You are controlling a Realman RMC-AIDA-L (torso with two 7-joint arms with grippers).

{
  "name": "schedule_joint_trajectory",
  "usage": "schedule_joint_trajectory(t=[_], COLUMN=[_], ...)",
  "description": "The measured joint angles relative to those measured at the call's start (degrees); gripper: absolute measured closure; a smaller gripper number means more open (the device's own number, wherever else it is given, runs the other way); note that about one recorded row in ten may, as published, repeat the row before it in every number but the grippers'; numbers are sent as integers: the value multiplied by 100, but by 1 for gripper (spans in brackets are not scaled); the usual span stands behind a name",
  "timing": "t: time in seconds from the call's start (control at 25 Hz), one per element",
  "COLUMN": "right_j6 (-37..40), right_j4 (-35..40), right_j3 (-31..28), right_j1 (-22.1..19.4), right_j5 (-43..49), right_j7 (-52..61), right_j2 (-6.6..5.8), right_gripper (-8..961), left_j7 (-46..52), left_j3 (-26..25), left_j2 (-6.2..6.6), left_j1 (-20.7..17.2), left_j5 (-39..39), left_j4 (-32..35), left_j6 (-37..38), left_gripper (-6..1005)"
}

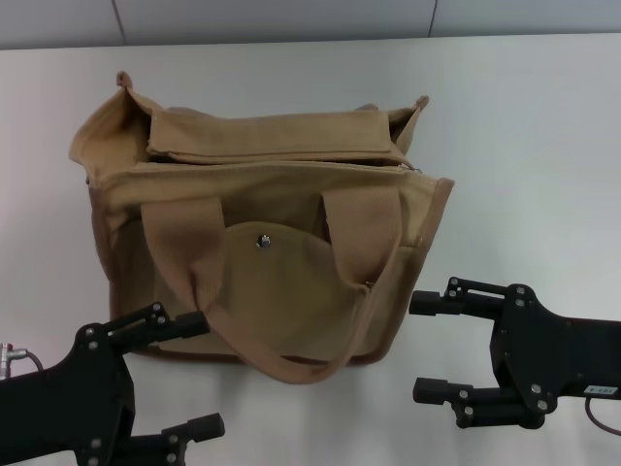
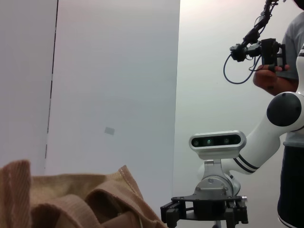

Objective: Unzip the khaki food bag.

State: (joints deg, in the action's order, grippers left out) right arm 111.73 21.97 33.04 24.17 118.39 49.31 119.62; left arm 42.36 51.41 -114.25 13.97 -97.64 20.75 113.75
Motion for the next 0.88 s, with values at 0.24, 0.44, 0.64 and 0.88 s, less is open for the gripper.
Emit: schedule_joint_trajectory(t=[0.24, 0.44, 0.64, 0.88], right_j6=[3, -7, -8, 5], right_j4=[0, -1, -1, -1], right_j3=[3, 0, 0, 0], right_j1=[0, 0, -4, 11], right_j5=[-55, -62, -67, -70], right_j7=[0, -1, 0, -1], right_j2=[0, 0, 0, 0], right_gripper=[179, 179, 178, 178], left_j7=[0, 0, 0, 0], left_j3=[0, -24, -33, -35], left_j2=[0, -4, -15, -17], left_j1=[14, 28, 17, 8], left_j5=[0, 0, 0, 0], left_j4=[0, 31, 70, 70], left_j6=[1, 13, 16, 16], left_gripper=[153, 153, 153, 153])
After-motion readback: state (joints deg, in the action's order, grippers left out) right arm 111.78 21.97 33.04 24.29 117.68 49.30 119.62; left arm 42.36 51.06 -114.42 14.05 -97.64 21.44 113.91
